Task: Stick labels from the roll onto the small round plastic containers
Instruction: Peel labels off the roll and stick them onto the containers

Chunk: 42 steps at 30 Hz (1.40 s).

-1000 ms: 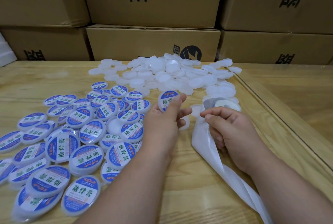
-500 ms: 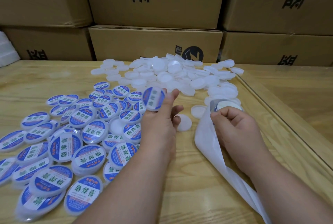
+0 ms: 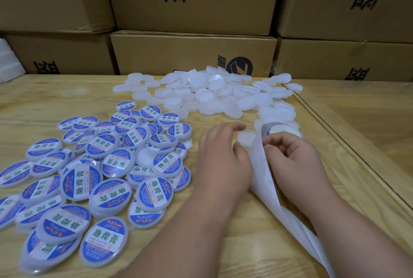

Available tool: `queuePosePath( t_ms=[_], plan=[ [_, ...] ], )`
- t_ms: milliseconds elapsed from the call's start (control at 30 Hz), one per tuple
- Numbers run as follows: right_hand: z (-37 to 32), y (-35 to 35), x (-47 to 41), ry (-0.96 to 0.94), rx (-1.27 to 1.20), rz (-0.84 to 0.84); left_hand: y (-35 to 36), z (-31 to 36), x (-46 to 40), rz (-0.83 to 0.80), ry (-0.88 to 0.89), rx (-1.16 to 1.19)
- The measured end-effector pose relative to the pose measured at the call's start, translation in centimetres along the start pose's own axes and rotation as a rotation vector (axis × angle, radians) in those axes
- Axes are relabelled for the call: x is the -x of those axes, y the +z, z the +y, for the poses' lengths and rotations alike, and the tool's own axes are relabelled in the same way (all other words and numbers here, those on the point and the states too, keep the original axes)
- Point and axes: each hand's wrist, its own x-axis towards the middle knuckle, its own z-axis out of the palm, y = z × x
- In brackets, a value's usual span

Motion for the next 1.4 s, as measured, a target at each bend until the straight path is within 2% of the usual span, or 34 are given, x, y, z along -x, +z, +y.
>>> queuePosePath(
  t_ms=[67,133,333,600,867,1133,1233,1400],
  plan=[
    [-0.02,0.05,0.05,-0.033,0.036,-0.002,0.22,-0.21,0.02,-0.103,0.01,-0.207],
    [-0.08,0.1,0.15,-0.063,0.054,-0.012,0.18,-0.39,0.0,-0.165,-0.037,-0.291],
    [-0.28,0.03,0.26,-0.095,0.083,-0.059,-0.02,0.03,0.23,-0.163,-0.08,-0.268],
    [-0.17,-0.22,0.02,-0.085,0.161,-0.082,-0.39,-0.04,0.31,-0.223,-0.118,-0.386],
    [-0.04,-0.21,0.02,-0.083,0.129,-0.082,-0.18,-0.52,0.0,-0.149,-0.156,-0.211],
    [-0.08,-0.19,0.05,-0.061,0.122,-0.087,-0.13,-0.55,-0.44,-0.105,-0.106,0.04],
    [-0.17,-0.17,0.05,-0.068,0.121,-0.087,-0.32,-0.27,-0.36,-0.123,-0.082,0.074],
    [-0.14,-0.19,0.08,-0.057,0.122,-0.088,-0.52,0.17,-0.3,-0.052,0.017,0.138]
  ],
)
